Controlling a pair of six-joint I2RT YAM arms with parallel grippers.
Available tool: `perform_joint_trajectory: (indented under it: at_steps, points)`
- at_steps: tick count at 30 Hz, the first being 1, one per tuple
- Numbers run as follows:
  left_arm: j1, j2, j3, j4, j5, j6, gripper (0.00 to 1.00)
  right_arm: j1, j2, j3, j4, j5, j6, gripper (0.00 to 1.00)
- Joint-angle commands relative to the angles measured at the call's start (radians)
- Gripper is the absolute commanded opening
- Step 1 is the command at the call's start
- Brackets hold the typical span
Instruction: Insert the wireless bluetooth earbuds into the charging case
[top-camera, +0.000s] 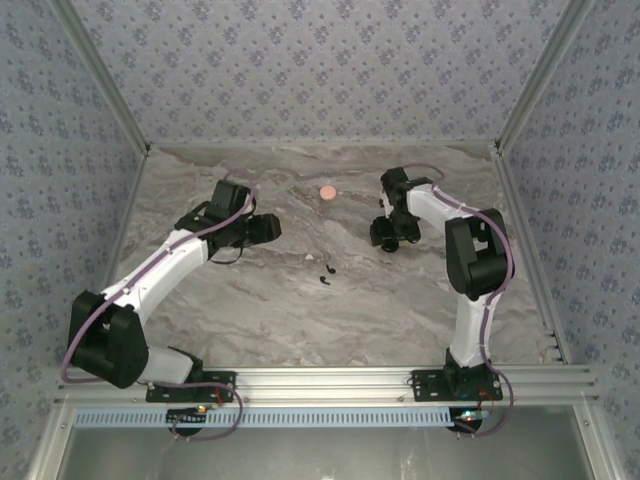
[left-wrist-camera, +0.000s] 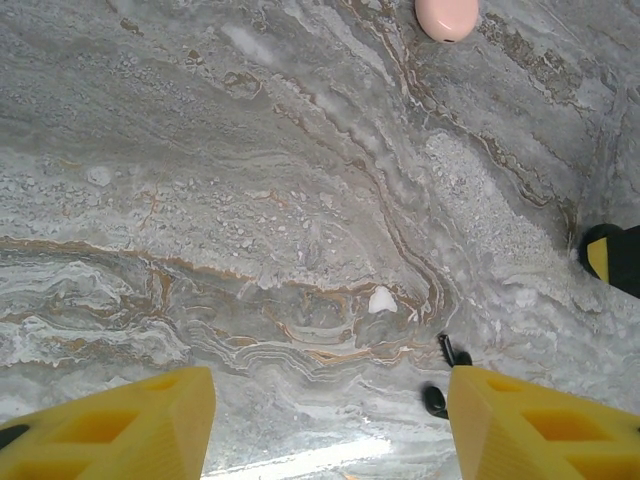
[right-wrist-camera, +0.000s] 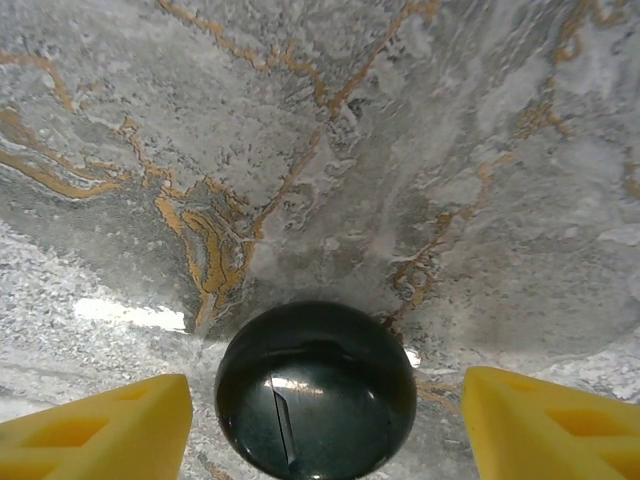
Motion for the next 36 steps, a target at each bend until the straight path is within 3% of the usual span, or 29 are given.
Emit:
perform_joint_trajectory:
  at_steps: [1,8,16,26,36]
  points:
    - [-0.007,-0.027,0.011,-0.023,-0.018,0.007,0.62,0.007,0.034,0.044,-0.046,0.012,-0.017,0.71]
    - [-0.007,-0.025,0.011,-0.028,-0.023,0.005,0.62,0.011,0.065,0.062,-0.053,0.018,-0.008,0.65]
    - [-0.007,-0.033,0.013,-0.028,-0.024,0.001,0.63,0.013,0.075,0.067,-0.057,0.013,0.015,0.51]
    - [-0.007,-0.045,0.001,-0.030,-0.027,-0.001,0.63,0.049,0.071,0.069,-0.066,-0.014,0.103,0.51]
    - [-0.007,-0.051,-0.014,-0.028,-0.029,0.001,0.64,0.147,0.080,0.088,-0.020,-0.042,0.305,0.51]
